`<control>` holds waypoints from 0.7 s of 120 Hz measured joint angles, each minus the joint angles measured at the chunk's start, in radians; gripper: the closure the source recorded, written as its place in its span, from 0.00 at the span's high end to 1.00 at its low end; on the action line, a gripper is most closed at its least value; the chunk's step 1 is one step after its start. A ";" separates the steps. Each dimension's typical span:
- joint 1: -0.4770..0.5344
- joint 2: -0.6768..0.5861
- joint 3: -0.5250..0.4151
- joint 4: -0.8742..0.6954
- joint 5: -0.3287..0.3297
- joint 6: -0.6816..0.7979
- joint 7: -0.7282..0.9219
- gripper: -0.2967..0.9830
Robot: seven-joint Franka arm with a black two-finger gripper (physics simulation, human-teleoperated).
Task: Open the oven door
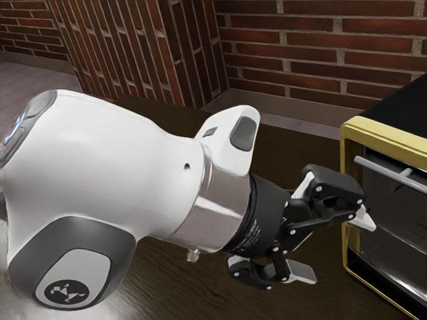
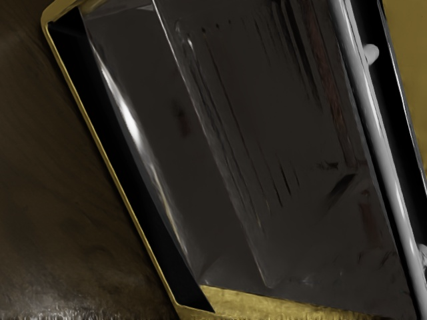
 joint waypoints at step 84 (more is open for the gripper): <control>0.059 0.129 0.023 0.085 -0.052 0.091 -0.118 0.77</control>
